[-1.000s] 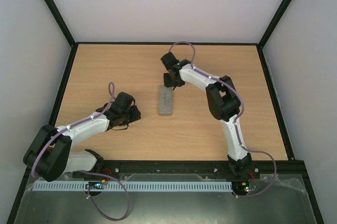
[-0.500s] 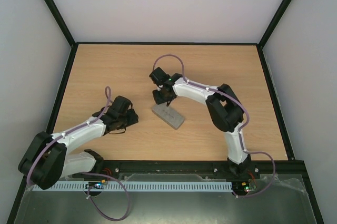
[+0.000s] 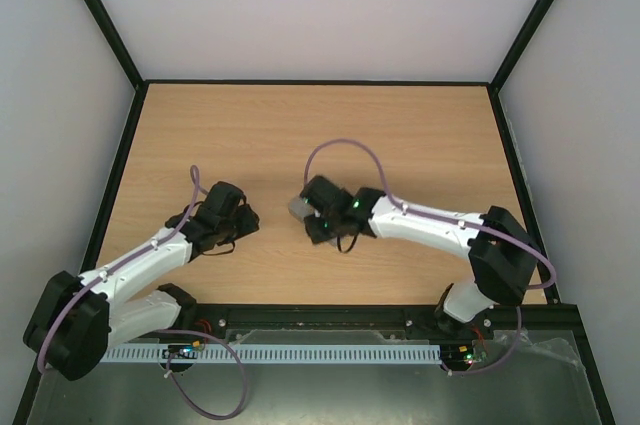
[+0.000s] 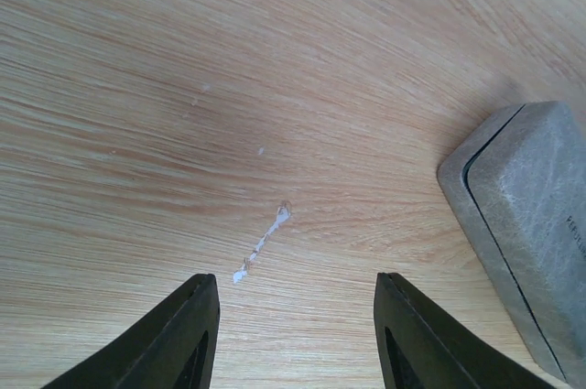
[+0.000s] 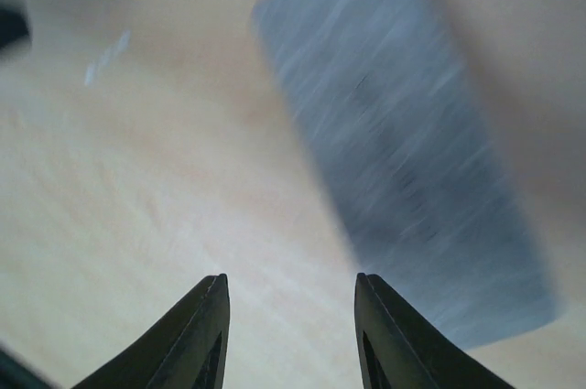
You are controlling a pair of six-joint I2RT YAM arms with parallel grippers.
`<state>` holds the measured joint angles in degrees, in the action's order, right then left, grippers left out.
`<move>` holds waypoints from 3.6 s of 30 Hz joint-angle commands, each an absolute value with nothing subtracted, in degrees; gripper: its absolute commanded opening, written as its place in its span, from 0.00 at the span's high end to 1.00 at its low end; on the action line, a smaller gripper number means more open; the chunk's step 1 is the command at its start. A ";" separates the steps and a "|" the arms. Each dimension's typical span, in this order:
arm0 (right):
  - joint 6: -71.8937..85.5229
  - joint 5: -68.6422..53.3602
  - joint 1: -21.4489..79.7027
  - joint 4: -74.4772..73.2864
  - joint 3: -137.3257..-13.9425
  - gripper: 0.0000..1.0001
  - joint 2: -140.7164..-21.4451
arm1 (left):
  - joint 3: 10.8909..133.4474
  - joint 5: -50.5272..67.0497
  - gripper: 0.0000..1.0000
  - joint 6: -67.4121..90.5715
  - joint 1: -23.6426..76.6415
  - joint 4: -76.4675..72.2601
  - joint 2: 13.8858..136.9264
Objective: Organize the sunglasses
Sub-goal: Adjust the sunglasses case at the center of the board, then reset both arms
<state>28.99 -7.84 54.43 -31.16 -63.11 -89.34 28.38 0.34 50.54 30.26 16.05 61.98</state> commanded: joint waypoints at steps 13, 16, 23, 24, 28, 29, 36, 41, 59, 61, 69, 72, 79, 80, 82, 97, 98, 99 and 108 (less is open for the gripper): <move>43.68 0.92 62.39 -24.76 -50.75 0.62 -91.08 | 28.01 -1.90 0.51 51.15 30.50 17.59 58.96; 43.60 3.33 61.69 -25.47 -52.28 0.62 -92.95 | 27.93 -2.26 0.51 51.11 30.50 17.26 58.65; 42.54 7.51 58.23 -27.20 -53.26 0.62 -95.39 | 28.73 -2.32 0.50 50.81 30.48 16.38 58.56; 42.21 7.89 57.95 -27.35 -53.64 0.62 -95.78 | 28.73 -2.29 0.51 50.74 30.50 16.17 58.59; 41.04 9.07 57.11 -27.95 -55.65 0.61 -97.07 | 28.82 -2.37 0.50 50.26 30.40 15.55 58.75; 40.78 9.25 56.71 -28.18 -56.24 0.62 -97.49 | 28.85 -2.49 0.50 50.04 30.41 15.36 58.81; 40.29 9.80 56.26 -29.24 -57.61 0.62 -96.06 | 32.32 -3.83 0.48 46.85 28.92 15.78 60.46; 42.01 9.36 56.18 -31.18 -56.19 0.61 -86.05 | 37.24 -5.15 0.43 44.04 27.65 18.89 58.56; 33.38 26.32 34.94 -22.78 -49.84 0.01 -61.83 | 34.34 -3.38 0.01 36.70 24.43 11.45 53.00; 32.01 24.36 28.99 -17.27 -47.02 0.01 -59.90 | 34.25 -7.77 0.01 35.77 24.35 11.61 52.71; 28.76 22.94 20.80 6.34 -35.90 0.02 -56.67 | 24.05 -18.37 0.01 26.92 16.83 -6.12 49.63; 26.40 26.85 19.75 8.60 -35.75 0.01 -58.63 | 21.16 -14.35 0.01 23.68 10.62 -13.61 52.62; 23.39 27.26 12.25 19.34 -29.63 0.02 -58.75 | 22.11 -8.80 0.01 17.67 1.59 -22.65 63.23; 23.39 27.18 11.25 21.35 -28.70 0.01 -59.35 | 21.95 -7.78 0.01 17.55 0.45 -24.32 63.97; 23.35 27.21 10.02 24.66 -27.37 0.01 -61.35 | 21.69 -6.03 0.01 17.20 -1.68 -27.47 65.37; 19.81 27.31 5.28 40.59 -24.12 0.01 -76.57 | 23.60 2.86 0.01 13.79 -9.58 -47.16 84.48; 19.78 27.38 5.15 41.89 -23.65 0.01 -77.00 | 23.78 3.31 0.01 13.69 -9.59 -48.35 85.17; 19.79 27.15 4.95 43.24 -23.15 0.01 -77.52 | 24.08 3.57 0.01 13.63 -9.56 -49.03 85.88; 15.74 26.10 4.20 50.12 -22.22 0.01 -83.64 | 25.60 5.21 0.01 11.51 -9.53 -51.30 88.42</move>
<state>19.16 25.06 4.60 43.20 -22.74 -82.43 25.50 3.25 13.43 -9.41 -46.39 88.64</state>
